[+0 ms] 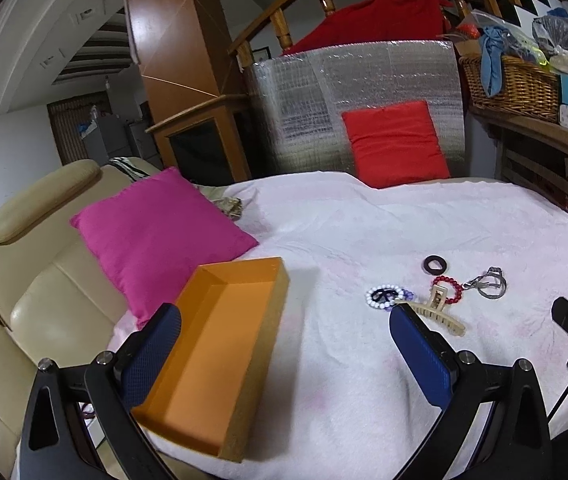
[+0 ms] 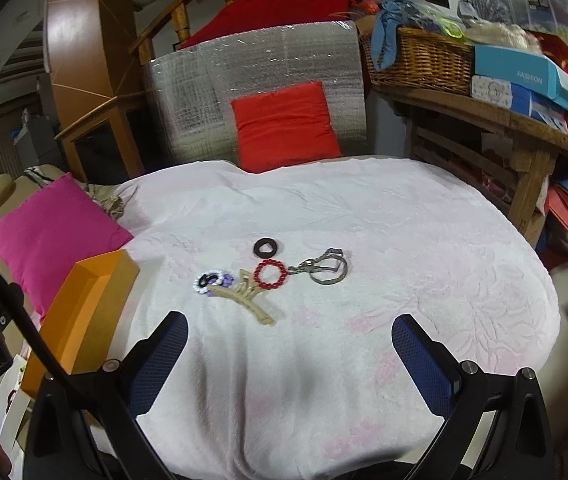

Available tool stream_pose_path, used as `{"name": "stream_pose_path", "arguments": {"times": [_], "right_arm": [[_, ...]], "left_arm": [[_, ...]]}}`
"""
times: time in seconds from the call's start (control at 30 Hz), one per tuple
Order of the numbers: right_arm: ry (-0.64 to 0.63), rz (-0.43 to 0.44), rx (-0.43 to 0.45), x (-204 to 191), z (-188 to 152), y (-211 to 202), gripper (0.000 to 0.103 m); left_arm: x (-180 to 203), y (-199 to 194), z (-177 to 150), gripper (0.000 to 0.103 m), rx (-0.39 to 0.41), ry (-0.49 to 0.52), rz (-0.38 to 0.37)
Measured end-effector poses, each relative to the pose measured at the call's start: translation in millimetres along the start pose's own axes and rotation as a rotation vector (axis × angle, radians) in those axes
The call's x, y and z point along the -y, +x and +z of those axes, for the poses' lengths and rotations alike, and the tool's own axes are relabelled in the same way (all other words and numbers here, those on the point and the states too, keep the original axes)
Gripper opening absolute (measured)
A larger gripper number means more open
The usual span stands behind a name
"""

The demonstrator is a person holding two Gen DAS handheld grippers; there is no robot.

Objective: Organize jewelry
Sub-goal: 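Lower the left gripper onto the beige claw clip and close it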

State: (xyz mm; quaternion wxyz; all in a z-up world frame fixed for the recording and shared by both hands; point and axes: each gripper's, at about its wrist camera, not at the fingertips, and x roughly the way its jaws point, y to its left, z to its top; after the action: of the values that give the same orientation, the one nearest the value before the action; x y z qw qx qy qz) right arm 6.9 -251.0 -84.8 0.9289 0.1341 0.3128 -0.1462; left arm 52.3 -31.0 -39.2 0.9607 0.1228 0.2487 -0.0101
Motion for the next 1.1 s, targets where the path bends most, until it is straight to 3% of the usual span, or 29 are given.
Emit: {"name": "stream_pose_path", "arguments": {"times": [0.3,0.5,0.7,0.83,0.93,0.97,1.1], "right_arm": [[0.157,0.05,-0.043,78,23,72,0.103],[0.231,0.084,-0.053,115,30,114,0.102],[0.3,0.107,-0.18,130,23,153,0.079],[0.345,0.112,-0.207,139,24,166,0.066],[0.354,0.131,-0.239,139,26,179,0.062],[0.356,0.14,-0.25,138,26,183,0.062],[0.334,0.18,-0.303,127,29,204,0.062]], "left_arm": [[55,93,1,0.103,-0.085,-0.02,-0.271],[109,147,-10,0.103,-0.184,0.01,-0.389],[151,183,-13,0.103,-0.223,0.045,-0.423],[165,207,-15,0.103,-0.271,0.075,-0.417],[166,218,-15,0.103,-0.278,0.073,-0.418],[165,221,-14,0.097,-0.282,0.065,-0.434],[163,238,-20,0.047,-0.357,0.036,-0.503]]}}
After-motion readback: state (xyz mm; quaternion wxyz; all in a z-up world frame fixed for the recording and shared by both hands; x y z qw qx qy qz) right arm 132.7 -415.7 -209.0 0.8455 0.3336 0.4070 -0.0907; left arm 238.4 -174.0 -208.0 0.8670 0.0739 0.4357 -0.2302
